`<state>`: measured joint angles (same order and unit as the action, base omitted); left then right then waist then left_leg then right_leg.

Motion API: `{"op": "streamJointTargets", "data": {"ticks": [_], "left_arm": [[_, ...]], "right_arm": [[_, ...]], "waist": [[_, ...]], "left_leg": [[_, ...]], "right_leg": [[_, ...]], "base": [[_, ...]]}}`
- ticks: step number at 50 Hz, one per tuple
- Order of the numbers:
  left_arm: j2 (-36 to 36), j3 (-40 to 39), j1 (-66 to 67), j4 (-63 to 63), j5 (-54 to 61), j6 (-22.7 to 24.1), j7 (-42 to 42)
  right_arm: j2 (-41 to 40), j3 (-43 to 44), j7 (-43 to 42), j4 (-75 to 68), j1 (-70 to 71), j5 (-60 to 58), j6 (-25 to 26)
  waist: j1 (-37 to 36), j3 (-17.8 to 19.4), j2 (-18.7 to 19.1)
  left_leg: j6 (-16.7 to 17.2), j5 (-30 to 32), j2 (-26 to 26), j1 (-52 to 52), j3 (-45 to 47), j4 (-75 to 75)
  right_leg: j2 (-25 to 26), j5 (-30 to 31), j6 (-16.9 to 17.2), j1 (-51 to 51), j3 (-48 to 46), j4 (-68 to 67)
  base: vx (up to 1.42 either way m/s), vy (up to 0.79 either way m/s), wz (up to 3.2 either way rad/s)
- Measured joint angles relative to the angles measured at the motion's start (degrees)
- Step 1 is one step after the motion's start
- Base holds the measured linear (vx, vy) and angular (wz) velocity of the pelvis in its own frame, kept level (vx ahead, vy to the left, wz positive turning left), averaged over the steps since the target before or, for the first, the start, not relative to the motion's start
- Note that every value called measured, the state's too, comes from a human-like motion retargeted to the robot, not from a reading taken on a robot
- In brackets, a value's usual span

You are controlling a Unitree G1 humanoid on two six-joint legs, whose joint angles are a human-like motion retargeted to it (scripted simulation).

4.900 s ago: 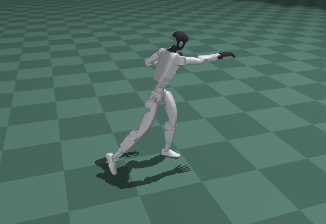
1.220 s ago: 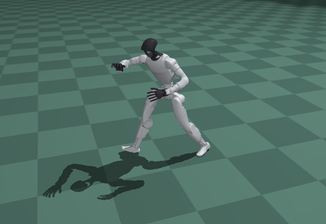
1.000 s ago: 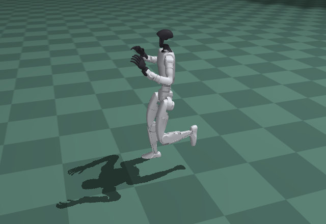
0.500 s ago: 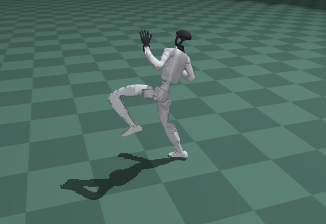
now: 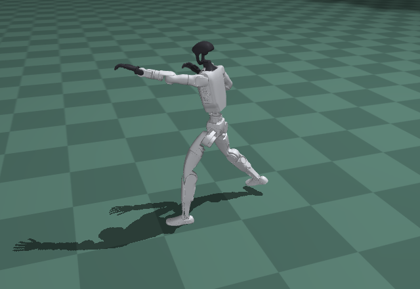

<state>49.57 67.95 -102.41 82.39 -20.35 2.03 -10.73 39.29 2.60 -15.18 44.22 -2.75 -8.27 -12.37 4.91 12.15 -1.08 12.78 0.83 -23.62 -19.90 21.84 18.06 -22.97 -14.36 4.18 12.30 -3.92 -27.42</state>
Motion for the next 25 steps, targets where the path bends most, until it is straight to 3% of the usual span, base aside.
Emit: {"op": "streamJointTargets", "data": {"ticks": [4, 6, 8, 10, 11, 13, 15, 17, 18, 20, 22, 25], "left_arm": [[-3.05, -1.61, -8.02, -29.74, 6.45, 1.04, -12.85], [-4.12, -8.79, -3.28, -47.33, 13.52, 3.16, -18.61], [-4.82, -20.78, 7.99, -62.82, 20.43, 6.46, -16.96], [-7.51, -35.65, 24.62, -75.47, 26.92, 9.52, -11.26], [-9.33, -41.25, 33.6, -80.05, 30.45, 11.24, -9.98], [-14.28, -48.8, 50.23, -86.53, 38.87, 15.41, -9.5], [-21.75, -52.34, 65.42, -90.15, 51.43, 19.01, -9.16], [-27.02, -54.25, 79.01, -91.06, 63.86, 21.3, -6.97], [-28.47, -55.7, 85.66, -91.22, 67.52, 21.25, -5.66], [-31.89, -59.96, 98.51, -93.73, 83.77, 23.27, -3.0], [-29.6, -65.53, 110.14, -92.71, 77.8, 18.45, 0.92], [-29.76, -70.7, 122.34, -94.24, 84.55, 16.17, 4.64]], "right_arm": [[3.25, -3.61, -5.13, -1.52, 11.38, -6.3, 3.41], [6.56, -6.08, -4.77, -5.03, 19.9, -9.45, 6.39], [12.14, -9.85, -2.59, -13.31, 33.63, -11.04, 9.19], [19.31, -18.26, -1.79, -28.09, 52.31, -12.45, 11.06], [20.12, -27.76, -4.18, -40.3, 64.85, -14.47, 12.11], [17.95, -47.9, -10.17, -68.88, 88.03, -17.65, 15.85], [12.77, -65.38, -7.81, -96.94, 104.13, -13.4, 20.85], [8.27, -70.16, -2.17, -117.67, 112.5, -3.84, 22.49], [8.03, -68.64, -1.09, -121.74, 115.43, 0.08, 23.14], [9.92, -63.1, -6.43, -117.24, 118.64, 8.41, 22.65], [12.39, -57.6, -12.2, -102.79, 117.06, 11.11, 19.03], [15.71, -51.2, -21.85, -77.28, 107.81, 9.02, 16.44]], "waist": [[-14.11, 3.71, -4.38], [-21.84, 4.56, -6.3], [-29.01, 4.93, -7.76], [-35.77, 4.54, -8.23], [-38.11, 4.61, -8.59], [-42.35, 5.43, -9.55], [-45.89, 6.95, -10.11], [-48.23, 8.79, -10.75], [-48.93, 9.7, -10.83], [-49.28, 11.51, -10.74], [-49.35, 13.5, -11.1], [-51.43, 16.3, -13.29]], "left_leg": [[-2.79, 0.11, 5.59, -1.02, -3.81, -4.85], [-3.24, -0.12, 8.06, -1.26, -4.99, -6.97], [-2.82, -0.52, 10.27, -1.41, -5.58, -8.97], [-2.39, -0.84, 12.38, -1.81, -5.67, -11.16], [-2.56, -1.34, 13.42, -1.89, -5.37, -12.23], [-3.91, -3.19, 15.48, -2.03, -4.02, -14.08], [-6.72, -5.99, 17.2, -2.49, -1.36, -15.35], [-8.32, -7.77, 18.21, -3.3, 1.65, -15.83], [-8.51, -7.68, 18.57, -3.85, 2.56, -15.78], [-8.09, -5.61, 19.38, -5.37, 2.08, -15.1], [-7.44, -3.67, 20.17, -7.09, -0.02, -13.21], [-6.56, -5.6, 19.76, -10.23, -1.23, -7.15]], "right_leg": [[0.93, 6.82, -1.68, 0.53, -4.91, -0.26], [1.39, 10.34, -1.05, 2.23, -7.21, 3.17], [2.02, 13.0, 0.41, 3.44, -7.73, 6.71], [3.28, 13.64, 2.72, 3.47, -5.28, 10.19], [4.29, 12.95, 4.19, 3.24, -2.72, 11.93], [6.0, 11.84, 6.97, 2.45, 1.6, 14.86], [6.6, 12.47, 8.33, 0.85, 2.02, 16.1], [6.45, 14.31, 7.54, -0.47, -1.43, 15.6], [6.51, 15.29, 6.67, -0.47, -3.33, 15.72], [7.05, 17.16, 5.29, 0.8, -6.28, 17.47], [7.43, 18.95, 4.79, 2.29, -6.99, 19.61], [6.91, 21.69, 5.37, 1.56, -5.28, 19.79]], "base": [[0.28, 0.31, 1.37], [0.35, 0.24, 1.06], [0.34, 0.22, 0.84], [0.32, 0.21, 0.68], [0.29, 0.18, 0.68], [0.25, 0.16, 0.78], [0.22, 0.14, 0.97], [0.22, 0.13, 1.14], [0.24, 0.12, 1.18], [0.26, 0.1, 1.07], [0.28, 0.07, 0.63], [0.3, 0.04, -0.03]]}}
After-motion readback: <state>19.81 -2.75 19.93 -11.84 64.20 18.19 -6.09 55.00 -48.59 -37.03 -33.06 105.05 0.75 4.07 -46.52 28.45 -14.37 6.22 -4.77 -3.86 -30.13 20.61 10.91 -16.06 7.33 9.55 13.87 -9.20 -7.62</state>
